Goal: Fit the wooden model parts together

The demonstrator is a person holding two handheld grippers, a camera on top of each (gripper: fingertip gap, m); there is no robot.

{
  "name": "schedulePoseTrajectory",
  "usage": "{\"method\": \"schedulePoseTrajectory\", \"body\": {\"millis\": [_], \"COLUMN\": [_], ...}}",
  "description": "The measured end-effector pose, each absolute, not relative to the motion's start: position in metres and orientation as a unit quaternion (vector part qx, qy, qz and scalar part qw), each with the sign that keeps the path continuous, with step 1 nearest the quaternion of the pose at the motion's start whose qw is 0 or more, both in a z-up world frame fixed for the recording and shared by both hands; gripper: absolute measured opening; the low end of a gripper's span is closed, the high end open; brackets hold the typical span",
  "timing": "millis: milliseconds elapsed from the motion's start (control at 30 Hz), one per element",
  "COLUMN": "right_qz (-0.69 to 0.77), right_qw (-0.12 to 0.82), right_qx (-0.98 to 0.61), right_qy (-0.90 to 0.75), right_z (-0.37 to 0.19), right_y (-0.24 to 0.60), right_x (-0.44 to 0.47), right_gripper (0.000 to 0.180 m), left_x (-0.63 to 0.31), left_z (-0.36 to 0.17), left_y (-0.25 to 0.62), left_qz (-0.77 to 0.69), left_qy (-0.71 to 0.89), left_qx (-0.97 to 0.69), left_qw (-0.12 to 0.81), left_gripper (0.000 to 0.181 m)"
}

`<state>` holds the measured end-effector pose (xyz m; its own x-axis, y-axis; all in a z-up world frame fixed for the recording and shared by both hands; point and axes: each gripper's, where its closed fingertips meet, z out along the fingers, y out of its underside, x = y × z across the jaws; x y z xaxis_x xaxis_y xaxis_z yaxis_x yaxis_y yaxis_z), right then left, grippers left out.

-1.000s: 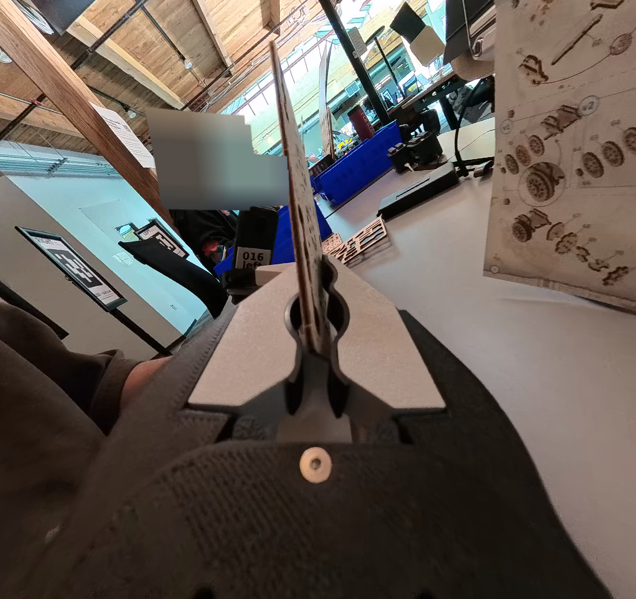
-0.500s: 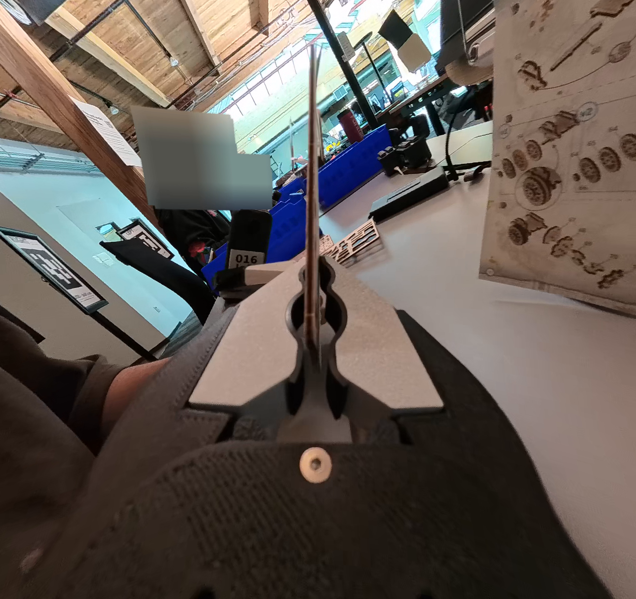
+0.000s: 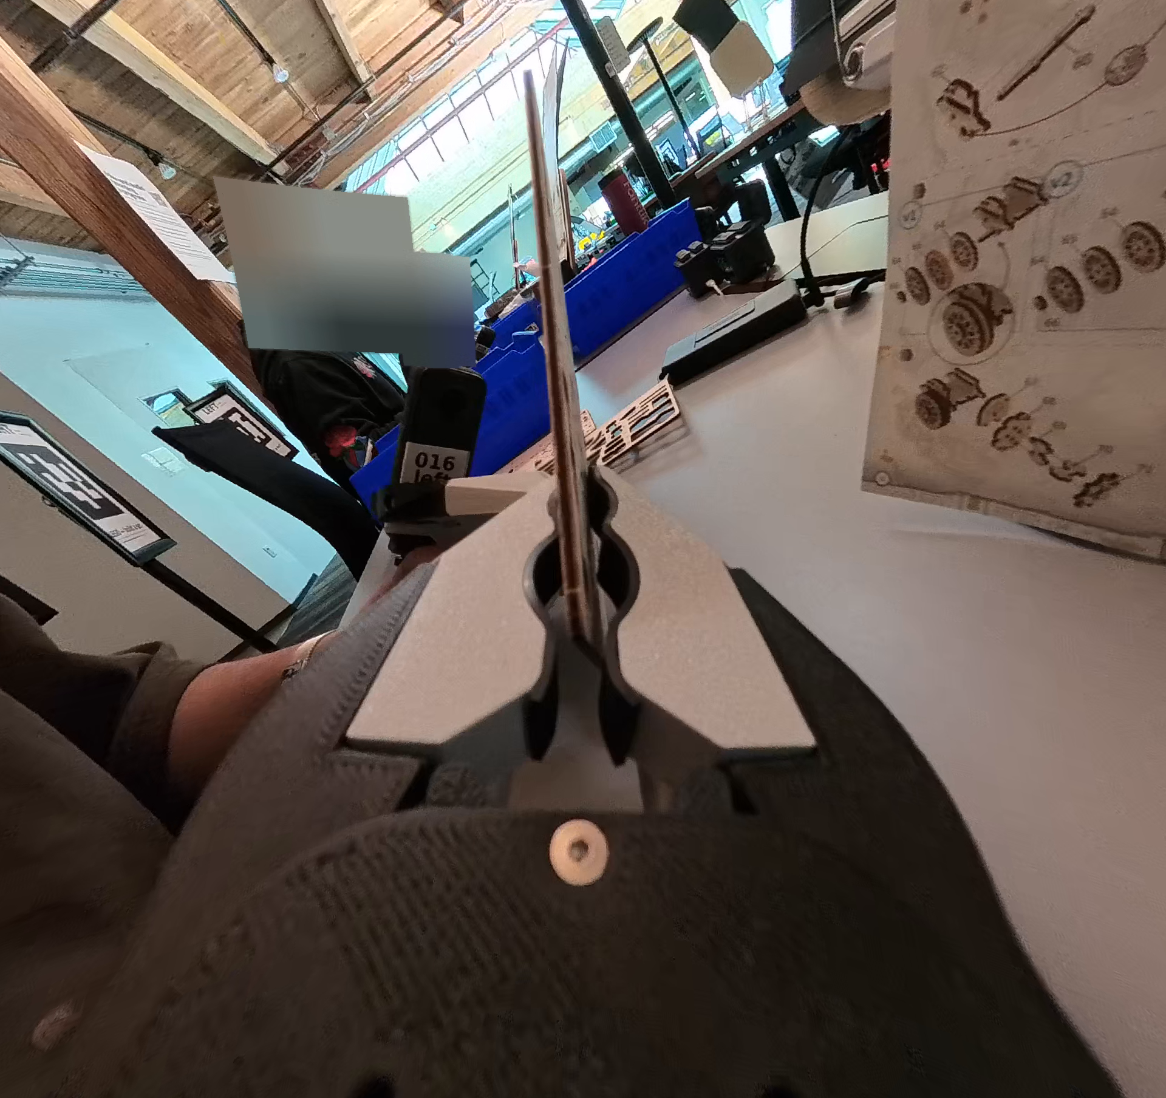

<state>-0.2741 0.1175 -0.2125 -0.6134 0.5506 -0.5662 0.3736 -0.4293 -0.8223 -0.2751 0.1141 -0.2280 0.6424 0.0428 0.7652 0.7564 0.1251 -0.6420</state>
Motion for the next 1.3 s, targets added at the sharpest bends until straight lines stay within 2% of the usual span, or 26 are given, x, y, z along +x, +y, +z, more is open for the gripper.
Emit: {"method": "schedulePoseTrajectory", "body": {"millis": [300, 467, 567, 733, 833, 867, 900, 967, 1167, 1300], "right_qz": [0.714, 0.737, 0.741, 0.747, 0.743, 0.741, 0.742, 0.751, 0.759, 0.752], "right_qw": [0.067, 0.061, 0.036, -0.031, -0.04, -0.043, -0.045, -0.051, -0.053, -0.039], "right_qx": [-0.44, -0.416, -0.417, -0.408, -0.404, -0.401, -0.398, -0.396, -0.405, -0.43], "right_qy": [-0.54, -0.528, -0.525, -0.524, -0.532, -0.537, -0.537, -0.526, -0.508, -0.498], "right_z": [-0.216, -0.206, -0.208, -0.209, -0.21, -0.211, -0.21, -0.208, -0.206, -0.21], "right_y": [0.117, 0.119, 0.124, 0.125, 0.122, 0.119, 0.117, 0.117, 0.111, 0.106], "right_x": [-0.275, -0.271, -0.27, -0.265, -0.263, -0.262, -0.261, -0.261, -0.265, -0.272], "right_gripper": [0.003, 0.002, 0.002, 0.003, 0.003, 0.003, 0.003, 0.005, 0.042, 0.039], "left_x": [-0.276, -0.271, -0.274, -0.276, -0.266, -0.266, -0.267, -0.264, -0.281, -0.284], "left_z": [-0.231, -0.216, -0.206, -0.204, -0.208, -0.209, -0.207, -0.205, -0.2, -0.195], "left_y": [0.114, 0.113, 0.105, 0.101, 0.108, 0.109, 0.108, 0.107, 0.098, 0.094], "left_qz": [-0.265, -0.282, -0.306, -0.373, -0.394, -0.385, -0.376, -0.373, -0.301, -0.281], "left_qy": [-0.345, -0.301, -0.296, -0.298, -0.281, -0.285, -0.282, -0.272, -0.302, -0.306], "left_qx": [-0.605, -0.58, -0.542, -0.513, -0.538, -0.543, -0.541, -0.542, -0.511, -0.488], "left_qw": [0.667, 0.703, 0.724, 0.713, 0.69, 0.69, 0.698, 0.703, 0.746, 0.768], "left_gripper": [0.012, 0.01, 0.025, 0.027, 0.022, 0.005, 0.001, 0.001, 0.001, 0.002]}}
